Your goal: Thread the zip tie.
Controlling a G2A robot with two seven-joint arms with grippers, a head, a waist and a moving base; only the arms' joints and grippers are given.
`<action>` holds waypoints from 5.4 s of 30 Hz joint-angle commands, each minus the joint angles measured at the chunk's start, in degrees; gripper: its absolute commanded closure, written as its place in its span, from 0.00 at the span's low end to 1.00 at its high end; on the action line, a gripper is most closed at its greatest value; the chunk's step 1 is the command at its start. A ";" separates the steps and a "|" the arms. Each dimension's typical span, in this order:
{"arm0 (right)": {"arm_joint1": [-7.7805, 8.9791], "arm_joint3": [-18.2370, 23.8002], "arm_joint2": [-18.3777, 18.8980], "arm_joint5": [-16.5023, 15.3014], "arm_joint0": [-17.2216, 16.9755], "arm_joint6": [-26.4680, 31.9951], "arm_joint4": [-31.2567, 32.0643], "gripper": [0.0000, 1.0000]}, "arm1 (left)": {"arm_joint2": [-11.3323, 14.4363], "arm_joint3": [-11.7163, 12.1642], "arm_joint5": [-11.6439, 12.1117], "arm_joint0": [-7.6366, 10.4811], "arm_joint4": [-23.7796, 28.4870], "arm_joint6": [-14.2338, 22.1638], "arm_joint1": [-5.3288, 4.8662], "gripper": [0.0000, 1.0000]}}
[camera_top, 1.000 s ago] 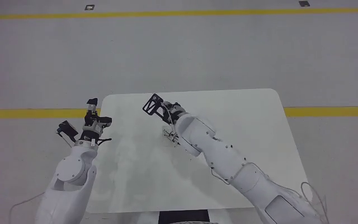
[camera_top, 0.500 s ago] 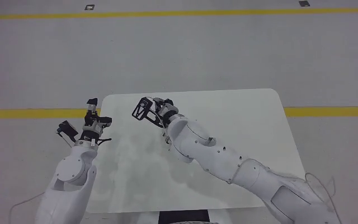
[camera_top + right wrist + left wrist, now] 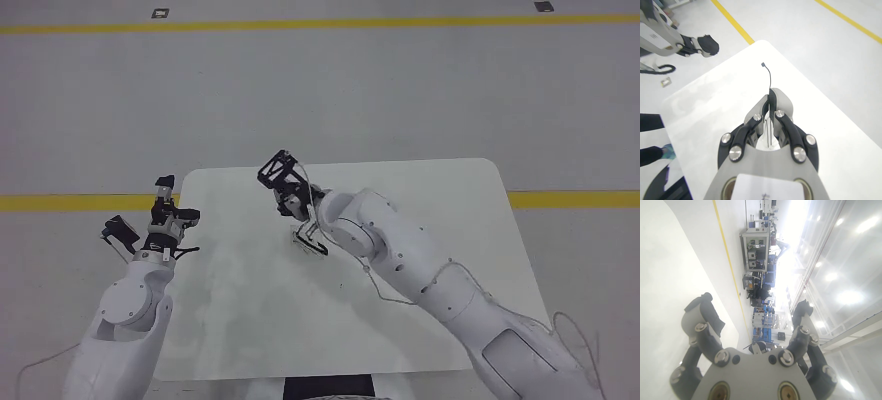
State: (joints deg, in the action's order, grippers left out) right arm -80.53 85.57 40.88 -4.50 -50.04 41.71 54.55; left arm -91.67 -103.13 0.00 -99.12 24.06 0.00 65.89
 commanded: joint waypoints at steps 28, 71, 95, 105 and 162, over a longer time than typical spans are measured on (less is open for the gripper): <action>-2.23 -12.53 6.43 -11.94 -0.09 -8.10 -32.85 1.00 | 0.00 0.00 0.00 0.00 0.00 0.00 0.00 0.00; -7.18 -16.90 4.49 11.40 7.08 -8.53 -52.65 1.00 | 3.73 9.66 7.60 5.53 -114.02 -36.11 -5.71 0.00; -8.55 -15.39 2.92 16.99 7.03 -13.93 -51.96 1.00 | 16.35 11.91 -8.00 10.56 -114.02 -37.32 -14.34 0.00; -10.46 -14.72 1.18 21.69 7.12 -18.70 -52.49 1.00 | 27.37 15.31 -18.39 17.87 -114.02 -35.24 -18.81 0.00; -13.41 -14.20 3.37 23.98 4.16 -19.01 -45.35 1.00 | 41.02 20.41 -19.48 29.21 -114.02 -34.68 -23.21 0.76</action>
State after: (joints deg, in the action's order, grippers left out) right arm -93.89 71.39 44.17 19.48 -45.86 22.71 9.12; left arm -50.76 -82.74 -19.48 -69.98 -89.95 -34.70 42.72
